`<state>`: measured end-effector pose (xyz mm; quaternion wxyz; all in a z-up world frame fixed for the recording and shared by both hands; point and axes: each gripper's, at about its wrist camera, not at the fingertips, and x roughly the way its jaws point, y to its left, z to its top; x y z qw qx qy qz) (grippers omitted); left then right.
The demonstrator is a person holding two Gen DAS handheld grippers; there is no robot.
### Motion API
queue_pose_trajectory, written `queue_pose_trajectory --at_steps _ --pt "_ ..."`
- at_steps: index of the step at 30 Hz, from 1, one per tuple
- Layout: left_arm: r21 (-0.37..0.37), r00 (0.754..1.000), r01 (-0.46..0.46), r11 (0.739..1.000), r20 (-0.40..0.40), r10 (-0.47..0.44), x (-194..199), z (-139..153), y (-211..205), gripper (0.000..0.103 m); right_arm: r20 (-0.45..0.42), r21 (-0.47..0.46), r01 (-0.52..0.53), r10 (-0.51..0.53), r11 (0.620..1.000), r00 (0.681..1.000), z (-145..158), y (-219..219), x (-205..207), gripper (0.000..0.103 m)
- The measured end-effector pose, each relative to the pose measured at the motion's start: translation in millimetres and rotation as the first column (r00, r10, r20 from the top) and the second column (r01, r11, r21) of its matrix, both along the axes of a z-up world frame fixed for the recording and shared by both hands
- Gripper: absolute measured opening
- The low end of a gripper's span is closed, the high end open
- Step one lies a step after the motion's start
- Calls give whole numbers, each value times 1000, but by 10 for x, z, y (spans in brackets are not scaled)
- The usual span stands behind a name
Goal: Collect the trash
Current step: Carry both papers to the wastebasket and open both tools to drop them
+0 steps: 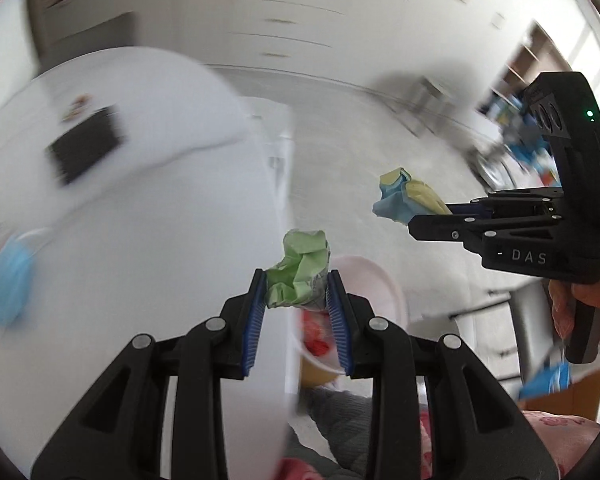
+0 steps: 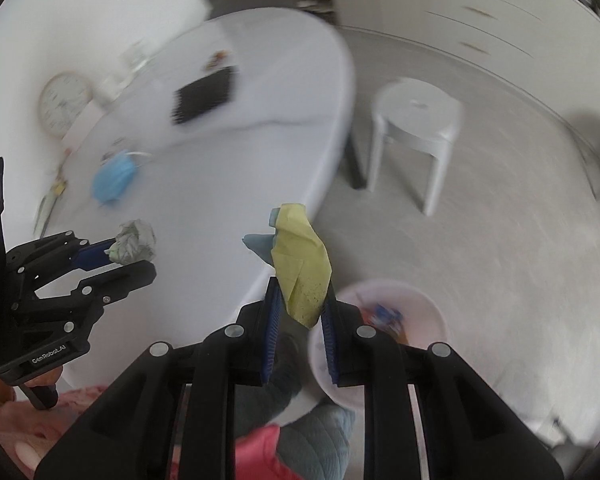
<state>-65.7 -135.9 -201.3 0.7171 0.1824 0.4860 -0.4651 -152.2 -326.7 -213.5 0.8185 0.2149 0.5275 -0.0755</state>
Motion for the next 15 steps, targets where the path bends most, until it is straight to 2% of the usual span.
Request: queue_pose_trajectory --at_steps 4,11,12,13,15 --pt "17 993 116 993 -16 -116 -316 -54 -464 31 -15 9 98 -98 995 995 -63 -340 -509 21" --pt "53 975 216 975 -62 -213 -587 -165 -903 31 -19 13 143 -143 990 990 -82 -539 -858 21" --pt "58 974 222 973 -68 -218 -620 -176 -926 41 -20 13 143 -142 990 990 -80 -530 -855 21" --pt "63 973 225 972 -70 -221 -624 -187 -932 64 -20 14 142 -142 990 990 -83 -544 -865 21" --pt "77 977 212 974 -31 -210 -685 -168 -957 88 -20 18 141 -141 990 990 -95 -577 -893 20"
